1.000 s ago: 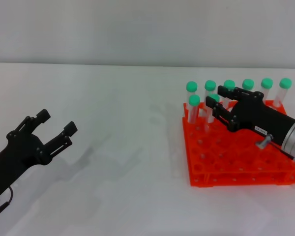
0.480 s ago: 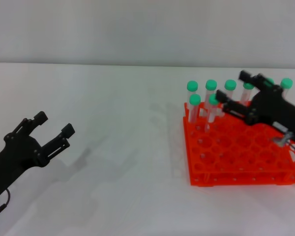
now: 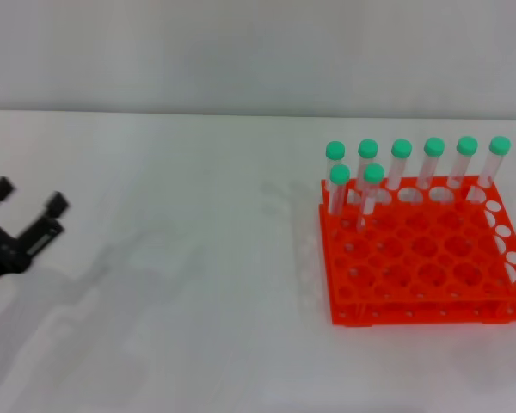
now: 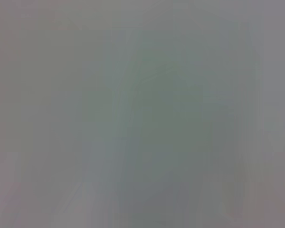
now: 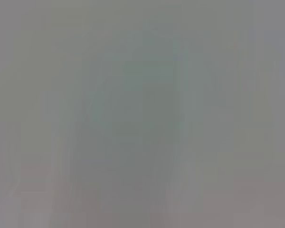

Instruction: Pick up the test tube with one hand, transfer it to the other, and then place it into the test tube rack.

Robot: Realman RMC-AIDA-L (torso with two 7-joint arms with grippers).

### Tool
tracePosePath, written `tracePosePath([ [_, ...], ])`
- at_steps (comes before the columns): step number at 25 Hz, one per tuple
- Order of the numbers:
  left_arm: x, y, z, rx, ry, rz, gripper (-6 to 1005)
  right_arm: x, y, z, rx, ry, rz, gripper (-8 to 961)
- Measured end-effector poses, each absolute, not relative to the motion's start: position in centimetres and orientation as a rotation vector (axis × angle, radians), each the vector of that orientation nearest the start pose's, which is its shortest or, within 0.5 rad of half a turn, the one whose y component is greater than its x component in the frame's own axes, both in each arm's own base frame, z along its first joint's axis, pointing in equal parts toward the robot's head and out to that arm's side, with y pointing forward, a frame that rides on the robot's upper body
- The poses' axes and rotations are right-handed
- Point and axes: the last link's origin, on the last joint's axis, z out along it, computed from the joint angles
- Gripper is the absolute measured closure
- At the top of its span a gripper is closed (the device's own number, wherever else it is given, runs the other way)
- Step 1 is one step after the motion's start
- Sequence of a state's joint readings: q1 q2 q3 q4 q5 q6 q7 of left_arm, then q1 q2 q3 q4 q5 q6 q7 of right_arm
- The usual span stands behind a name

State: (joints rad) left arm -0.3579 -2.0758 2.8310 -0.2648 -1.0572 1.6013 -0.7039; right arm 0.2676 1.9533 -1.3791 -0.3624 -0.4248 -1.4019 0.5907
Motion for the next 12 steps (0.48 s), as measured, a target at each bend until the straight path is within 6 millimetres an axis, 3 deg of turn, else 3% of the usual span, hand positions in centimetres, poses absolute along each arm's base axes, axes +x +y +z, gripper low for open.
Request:
tracePosePath([
  [4, -36.3, 26.0, 4.5, -1.698, -0.537, -0.924, 106, 34.6, 28.2, 7.4, -1.688, 0.339, 0.934, 120],
  [12, -36.5, 25.9, 5.3, -1.618, -0.522, -0.932, 106, 36.6, 25.3, 7.6, -1.604, 0.35, 0.895, 122],
])
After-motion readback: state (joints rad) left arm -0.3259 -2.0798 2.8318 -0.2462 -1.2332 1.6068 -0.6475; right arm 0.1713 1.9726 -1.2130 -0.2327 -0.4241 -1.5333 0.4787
